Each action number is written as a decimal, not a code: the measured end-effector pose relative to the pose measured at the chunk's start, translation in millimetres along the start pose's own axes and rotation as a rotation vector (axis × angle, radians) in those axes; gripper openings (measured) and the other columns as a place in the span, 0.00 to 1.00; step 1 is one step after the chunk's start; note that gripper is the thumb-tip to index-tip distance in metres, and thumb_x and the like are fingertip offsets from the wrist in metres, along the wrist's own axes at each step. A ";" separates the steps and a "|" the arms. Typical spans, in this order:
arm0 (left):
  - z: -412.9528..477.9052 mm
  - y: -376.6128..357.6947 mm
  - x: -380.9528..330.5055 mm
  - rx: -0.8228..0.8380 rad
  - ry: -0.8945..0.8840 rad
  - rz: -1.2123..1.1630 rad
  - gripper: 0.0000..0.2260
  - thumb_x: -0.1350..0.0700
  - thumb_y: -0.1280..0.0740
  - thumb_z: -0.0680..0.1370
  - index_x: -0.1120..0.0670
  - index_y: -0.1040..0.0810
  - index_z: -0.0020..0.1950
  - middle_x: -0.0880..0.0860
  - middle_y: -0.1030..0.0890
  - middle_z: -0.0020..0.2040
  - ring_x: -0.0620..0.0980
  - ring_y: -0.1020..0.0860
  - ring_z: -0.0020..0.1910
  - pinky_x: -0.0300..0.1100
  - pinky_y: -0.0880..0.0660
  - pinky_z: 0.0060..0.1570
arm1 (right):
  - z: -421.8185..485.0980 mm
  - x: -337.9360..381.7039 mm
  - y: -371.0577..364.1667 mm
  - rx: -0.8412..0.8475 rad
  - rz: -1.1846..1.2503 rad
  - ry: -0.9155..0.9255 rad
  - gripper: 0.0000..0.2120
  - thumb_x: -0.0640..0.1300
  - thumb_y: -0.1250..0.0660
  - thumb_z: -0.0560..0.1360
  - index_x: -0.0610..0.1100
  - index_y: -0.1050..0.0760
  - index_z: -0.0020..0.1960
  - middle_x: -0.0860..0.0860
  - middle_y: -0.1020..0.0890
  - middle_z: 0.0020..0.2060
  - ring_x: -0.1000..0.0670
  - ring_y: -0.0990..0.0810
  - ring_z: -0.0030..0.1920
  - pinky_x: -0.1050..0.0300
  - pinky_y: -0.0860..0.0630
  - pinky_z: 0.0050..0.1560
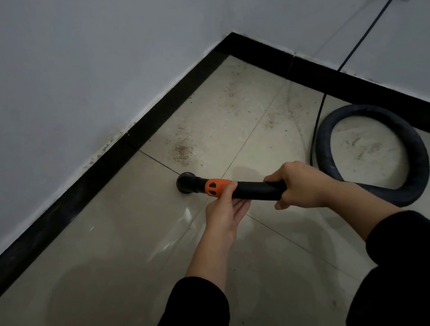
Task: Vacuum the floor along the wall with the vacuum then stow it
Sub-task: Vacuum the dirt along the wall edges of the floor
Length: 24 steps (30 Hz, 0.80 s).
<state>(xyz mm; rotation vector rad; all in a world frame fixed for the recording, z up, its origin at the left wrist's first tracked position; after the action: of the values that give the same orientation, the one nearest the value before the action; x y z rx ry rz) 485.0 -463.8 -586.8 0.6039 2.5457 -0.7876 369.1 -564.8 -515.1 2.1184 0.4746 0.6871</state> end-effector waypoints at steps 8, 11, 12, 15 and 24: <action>-8.1 -17.5 24.9 -0.015 0.008 0.015 0.08 0.57 0.31 0.78 0.61 0.23 0.51 0.61 0.17 0.49 0.52 0.17 0.49 0.38 0.19 0.45 | -13.0 -25.2 0.6 0.057 -0.001 -0.035 0.17 0.43 0.24 0.66 0.51 0.19 0.54 0.51 0.19 0.38 0.50 0.22 0.41 0.49 0.21 0.47; -11.7 -23.3 35.3 -0.040 0.013 0.012 0.07 0.57 0.32 0.78 0.60 0.23 0.50 0.61 0.17 0.49 0.51 0.17 0.48 0.38 0.20 0.47 | -16.8 -33.6 0.3 0.075 0.010 -0.043 0.17 0.42 0.23 0.65 0.51 0.19 0.53 0.53 0.21 0.35 0.51 0.23 0.40 0.49 0.21 0.47; -12.9 -24.3 37.9 -0.047 0.013 0.007 0.07 0.57 0.32 0.78 0.60 0.23 0.50 0.60 0.17 0.49 0.50 0.17 0.48 0.38 0.20 0.46 | -17.4 -35.6 0.0 0.079 0.016 -0.043 0.17 0.42 0.23 0.65 0.51 0.19 0.52 0.54 0.21 0.35 0.51 0.23 0.40 0.49 0.22 0.46; -15.8 -25.1 42.9 -0.086 0.001 -0.025 0.08 0.57 0.32 0.78 0.61 0.23 0.51 0.61 0.17 0.49 0.50 0.17 0.47 0.37 0.19 0.44 | -18.1 -37.8 -0.4 0.092 0.024 -0.031 0.18 0.41 0.23 0.64 0.52 0.19 0.52 0.53 0.20 0.36 0.50 0.22 0.41 0.49 0.21 0.47; -33.7 -20.3 54.0 -0.234 -0.035 -0.112 0.07 0.57 0.31 0.78 0.61 0.22 0.49 0.60 0.16 0.46 0.49 0.16 0.43 0.37 0.20 0.40 | -14.8 -34.3 -3.9 0.169 0.063 0.006 0.20 0.37 0.24 0.64 0.53 0.18 0.54 0.52 0.18 0.41 0.49 0.22 0.46 0.49 0.22 0.51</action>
<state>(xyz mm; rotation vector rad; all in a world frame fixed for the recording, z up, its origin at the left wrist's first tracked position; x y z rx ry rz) 421.7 -443.5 -579.2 0.3717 2.6073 -0.5194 332.8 -572.4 -521.2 2.2993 0.4855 0.7100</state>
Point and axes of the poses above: each hand's wrist, its own z-axis towards the middle knuckle, its own y-axis out of the back of the hand, x = y × z, the point moved 4 cm from there along z, towards the middle knuckle
